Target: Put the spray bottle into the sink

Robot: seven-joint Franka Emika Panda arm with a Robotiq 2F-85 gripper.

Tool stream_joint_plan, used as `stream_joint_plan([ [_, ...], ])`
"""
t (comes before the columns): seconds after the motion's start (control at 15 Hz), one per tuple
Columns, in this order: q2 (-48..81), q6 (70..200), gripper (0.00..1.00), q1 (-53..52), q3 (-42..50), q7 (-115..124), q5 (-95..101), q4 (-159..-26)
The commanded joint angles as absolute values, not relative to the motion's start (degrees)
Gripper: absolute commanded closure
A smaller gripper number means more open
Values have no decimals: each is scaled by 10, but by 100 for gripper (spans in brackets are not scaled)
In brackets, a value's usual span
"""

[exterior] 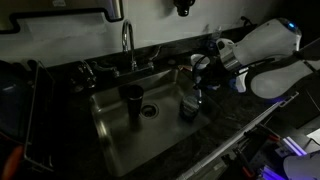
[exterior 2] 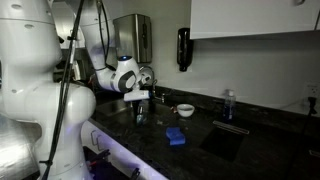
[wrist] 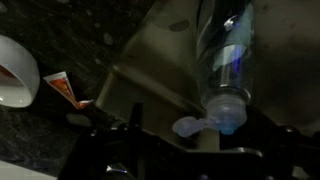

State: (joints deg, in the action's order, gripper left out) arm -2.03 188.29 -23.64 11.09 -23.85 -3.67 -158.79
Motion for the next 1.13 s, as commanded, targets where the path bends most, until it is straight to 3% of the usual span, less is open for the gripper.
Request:
stream_joint_plan([
  [0.0,-55,1853,0,-218,91,-232,1,-1591],
  [0.53,-132,1749,0,-269,110,-226,-19,-1591],
  [1.07,-321,1411,0,-235,107,-280,-74,-1569],
])
